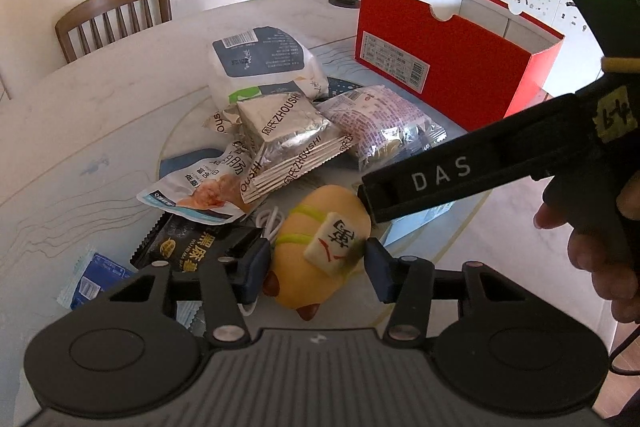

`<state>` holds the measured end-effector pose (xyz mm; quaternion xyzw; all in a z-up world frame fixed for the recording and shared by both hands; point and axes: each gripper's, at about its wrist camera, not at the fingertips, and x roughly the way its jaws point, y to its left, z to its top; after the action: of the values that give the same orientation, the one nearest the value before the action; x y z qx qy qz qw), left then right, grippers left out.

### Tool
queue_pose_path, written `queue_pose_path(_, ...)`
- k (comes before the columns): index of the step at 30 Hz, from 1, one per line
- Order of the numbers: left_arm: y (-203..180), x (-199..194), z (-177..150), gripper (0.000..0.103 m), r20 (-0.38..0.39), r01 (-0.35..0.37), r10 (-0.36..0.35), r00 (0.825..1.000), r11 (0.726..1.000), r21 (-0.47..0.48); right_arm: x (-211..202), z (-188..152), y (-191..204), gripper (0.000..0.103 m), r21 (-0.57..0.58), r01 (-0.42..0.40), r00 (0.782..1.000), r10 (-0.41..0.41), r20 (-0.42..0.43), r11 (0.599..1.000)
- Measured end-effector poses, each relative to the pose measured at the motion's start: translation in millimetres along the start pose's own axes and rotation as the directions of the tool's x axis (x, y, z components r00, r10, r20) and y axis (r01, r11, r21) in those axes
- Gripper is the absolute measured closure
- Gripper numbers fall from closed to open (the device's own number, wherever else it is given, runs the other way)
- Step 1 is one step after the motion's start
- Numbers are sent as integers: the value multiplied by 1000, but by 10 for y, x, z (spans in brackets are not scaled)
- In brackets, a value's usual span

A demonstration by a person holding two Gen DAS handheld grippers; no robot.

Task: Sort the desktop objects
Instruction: 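Close the right gripper on the carton while the left gripper grasps the yellow toy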

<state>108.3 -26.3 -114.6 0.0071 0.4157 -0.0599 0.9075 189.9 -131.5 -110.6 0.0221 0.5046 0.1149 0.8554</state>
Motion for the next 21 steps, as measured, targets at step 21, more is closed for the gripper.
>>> queue_pose_path(21, 2, -42, -21, 59, -4, 13, -13, 1000, 999, -34, -88, -98, -120, 32, 4, -28, 999, 28, -16, 1000)
